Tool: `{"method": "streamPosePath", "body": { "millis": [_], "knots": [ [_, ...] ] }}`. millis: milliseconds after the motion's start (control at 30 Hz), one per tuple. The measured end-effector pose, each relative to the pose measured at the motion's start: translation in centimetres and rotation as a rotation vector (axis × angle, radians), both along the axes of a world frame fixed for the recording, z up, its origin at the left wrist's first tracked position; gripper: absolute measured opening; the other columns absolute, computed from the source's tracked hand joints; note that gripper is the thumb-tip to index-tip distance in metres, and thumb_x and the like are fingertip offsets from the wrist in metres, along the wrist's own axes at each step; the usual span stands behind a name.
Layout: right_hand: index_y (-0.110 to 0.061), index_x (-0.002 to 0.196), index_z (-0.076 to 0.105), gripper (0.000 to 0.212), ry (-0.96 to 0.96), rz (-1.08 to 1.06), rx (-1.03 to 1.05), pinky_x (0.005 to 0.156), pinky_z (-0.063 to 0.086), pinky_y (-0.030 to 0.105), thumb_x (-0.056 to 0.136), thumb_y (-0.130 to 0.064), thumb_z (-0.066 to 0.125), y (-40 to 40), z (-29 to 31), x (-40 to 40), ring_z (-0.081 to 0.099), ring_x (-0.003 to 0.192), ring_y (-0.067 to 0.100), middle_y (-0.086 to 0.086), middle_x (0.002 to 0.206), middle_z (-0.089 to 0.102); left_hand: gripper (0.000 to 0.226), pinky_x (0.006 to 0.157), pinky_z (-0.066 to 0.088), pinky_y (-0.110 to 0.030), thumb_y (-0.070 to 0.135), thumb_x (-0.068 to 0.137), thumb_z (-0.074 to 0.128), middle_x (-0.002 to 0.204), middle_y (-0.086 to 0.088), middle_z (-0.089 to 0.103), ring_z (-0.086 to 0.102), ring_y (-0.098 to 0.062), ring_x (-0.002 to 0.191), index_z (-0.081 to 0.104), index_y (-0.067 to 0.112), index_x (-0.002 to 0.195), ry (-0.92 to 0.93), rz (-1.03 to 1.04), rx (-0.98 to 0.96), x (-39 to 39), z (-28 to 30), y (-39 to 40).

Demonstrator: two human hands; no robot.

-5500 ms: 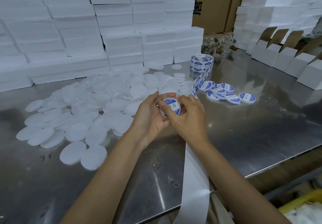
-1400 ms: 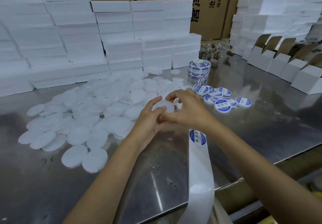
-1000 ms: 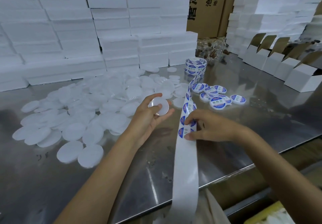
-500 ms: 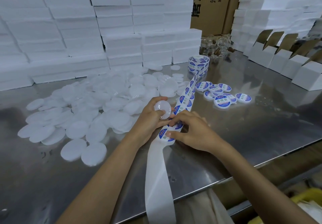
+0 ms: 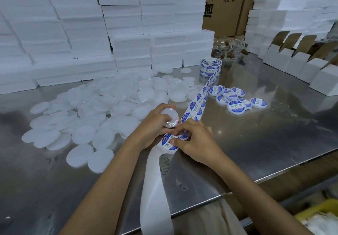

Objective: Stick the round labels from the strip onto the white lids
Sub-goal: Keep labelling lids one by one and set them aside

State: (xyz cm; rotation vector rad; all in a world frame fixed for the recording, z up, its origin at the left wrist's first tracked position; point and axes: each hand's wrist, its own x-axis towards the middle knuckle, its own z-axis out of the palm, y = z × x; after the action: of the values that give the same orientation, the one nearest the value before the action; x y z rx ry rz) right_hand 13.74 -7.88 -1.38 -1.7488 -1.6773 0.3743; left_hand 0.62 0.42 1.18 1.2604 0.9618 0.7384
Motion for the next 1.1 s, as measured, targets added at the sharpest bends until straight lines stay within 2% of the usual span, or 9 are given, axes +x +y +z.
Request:
{"method": "streamPosePath", "body": {
  "millis": [233,300,367,433,533,600,733,900,1100],
  "knots": [
    [-0.029,0.084,0.062,0.016,0.14,0.014,-0.002,0.09,0.027,0.025,0.081,-0.024,0.077,-0.2,-0.1,-0.6,0.049,0.081,-0.005,-0.017,0.081,0.061,0.04,0.068,0.062,-0.032,-0.005,0.096,0.04,0.121,-0.021,0.063,0.073,-0.029,0.089,0.064,0.021,0.117,0.089,-0.024,0.025,-0.5,0.1,0.5],
    [-0.024,0.082,0.063,0.016,0.24,0.038,0.014,0.087,0.036,0.026,0.081,-0.015,0.076,-0.3,0.1,-0.5,0.049,0.07,0.0,-0.017,0.072,0.058,0.041,0.071,0.062,-0.035,-0.004,0.095,0.04,0.119,-0.021,0.064,0.073,-0.029,0.089,0.065,0.023,0.114,0.11,-0.027,0.041,-0.5,0.0,0.6],
    [-0.015,0.081,0.064,0.014,0.432,0.092,0.033,0.073,0.042,0.021,0.083,-0.005,0.074,-0.6,0.5,-0.4,0.045,0.06,0.003,-0.013,0.068,0.056,0.041,0.081,0.062,-0.046,-0.002,0.093,0.042,0.115,-0.018,0.065,0.072,-0.032,0.092,0.067,0.027,0.109,0.15,-0.016,0.079,-0.5,-0.2,0.6],
    [-0.008,0.084,0.061,0.014,0.625,0.134,0.062,0.064,0.042,0.015,0.087,0.002,0.07,-0.9,1.0,-0.1,0.048,0.064,0.008,0.001,0.075,0.058,0.039,0.087,0.06,-0.051,0.003,0.093,0.043,0.11,-0.01,0.065,0.071,-0.033,0.095,0.067,0.032,0.105,0.237,-0.016,0.151,-0.5,-0.2,0.7],
    [-0.011,0.088,0.055,0.016,0.939,0.102,0.099,0.069,0.047,0.022,0.094,0.002,0.061,-0.9,1.6,0.8,0.058,0.073,0.014,0.005,0.081,0.063,0.036,0.071,0.058,-0.035,0.008,0.094,0.046,0.106,-0.003,0.069,0.071,-0.024,0.091,0.066,0.035,0.106,0.315,-0.041,0.21,-0.7,0.0,1.0],
    [-0.012,0.09,0.052,0.014,1.102,0.056,0.107,0.071,0.05,0.031,0.095,-0.001,0.06,-0.4,1.9,1.6,0.061,0.075,0.021,0.008,0.083,0.066,0.038,0.064,0.057,-0.029,0.003,0.093,0.042,0.1,-0.008,0.073,0.075,-0.021,0.082,0.067,0.027,0.109,0.238,-0.059,0.138,-1.0,0.0,1.0],
    [-0.011,0.097,0.05,0.021,1.108,0.051,0.086,0.074,0.052,0.032,0.089,0.001,0.066,1.0,2.6,2.5,0.065,0.078,0.02,0.008,0.088,0.07,0.038,0.068,0.062,-0.043,0.0,0.096,0.035,0.096,-0.027,0.072,0.074,-0.036,0.083,0.067,0.012,0.113,0.022,-0.07,0.009,-1.2,0.3,0.4],
    [-0.009,0.097,0.051,0.027,1.052,0.007,0.099,0.076,0.056,0.034,0.085,0.005,0.07,2.7,2.7,0.8,0.07,0.084,0.021,0.019,0.103,0.072,0.036,0.083,0.062,-0.041,0.018,0.101,0.045,0.113,-0.019,0.074,0.073,-0.029,0.099,0.079,0.008,0.099,-0.338,-0.048,-0.193,-0.2,0.3,-0.1],
    [-0.014,0.097,0.053,0.03,0.85,-0.007,0.158,0.09,0.057,0.044,0.083,0.007,0.07,3.0,1.6,-0.5,0.069,0.1,0.032,0.016,0.106,0.07,0.051,0.081,0.062,-0.038,0.034,0.11,0.029,0.116,-0.022,0.071,0.07,-0.03,0.1,0.059,-0.003,0.127,-0.438,0.016,-0.29,0.6,0.4,-0.5]
  ]
}}
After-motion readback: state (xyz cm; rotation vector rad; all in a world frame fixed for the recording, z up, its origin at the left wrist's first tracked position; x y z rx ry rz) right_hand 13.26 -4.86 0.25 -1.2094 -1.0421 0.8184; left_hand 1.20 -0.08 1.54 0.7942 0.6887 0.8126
